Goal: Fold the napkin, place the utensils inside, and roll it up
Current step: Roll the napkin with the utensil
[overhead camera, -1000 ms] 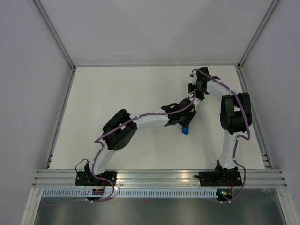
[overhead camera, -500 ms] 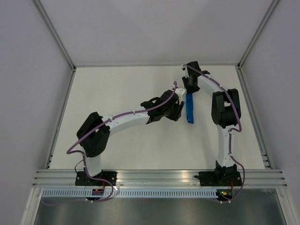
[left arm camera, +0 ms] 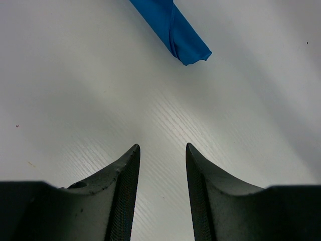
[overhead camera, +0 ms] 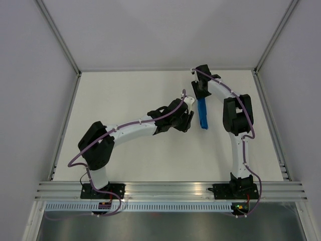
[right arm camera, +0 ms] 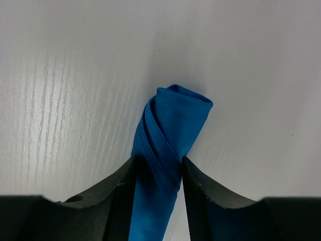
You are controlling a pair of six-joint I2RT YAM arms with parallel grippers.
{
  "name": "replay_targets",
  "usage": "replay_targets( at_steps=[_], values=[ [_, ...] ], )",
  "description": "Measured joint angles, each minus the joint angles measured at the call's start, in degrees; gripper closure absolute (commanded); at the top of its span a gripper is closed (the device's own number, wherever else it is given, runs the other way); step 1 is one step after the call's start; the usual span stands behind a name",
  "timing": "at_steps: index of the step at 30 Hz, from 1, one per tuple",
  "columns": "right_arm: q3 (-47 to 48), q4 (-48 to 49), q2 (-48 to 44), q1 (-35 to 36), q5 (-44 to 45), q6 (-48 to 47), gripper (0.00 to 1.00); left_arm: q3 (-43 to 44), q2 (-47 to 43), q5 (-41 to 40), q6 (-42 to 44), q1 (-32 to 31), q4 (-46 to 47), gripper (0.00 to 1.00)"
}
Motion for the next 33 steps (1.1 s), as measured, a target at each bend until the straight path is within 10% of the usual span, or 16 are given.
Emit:
replay_targets(
  at_steps=[21,33],
  values=[
    [4.94,-6.71,-3.85,-0.72,-5.6,-0.37,0.35,0.04,-0.66,3.26,-0.02,2.84,-0.39,0.52],
    [-23.76,4.5,-48.61,-21.59,-18.84,-0.24,0.23,-8.76,-23.04,4.7,0.0,9.97,-1.31,0.49]
  ],
)
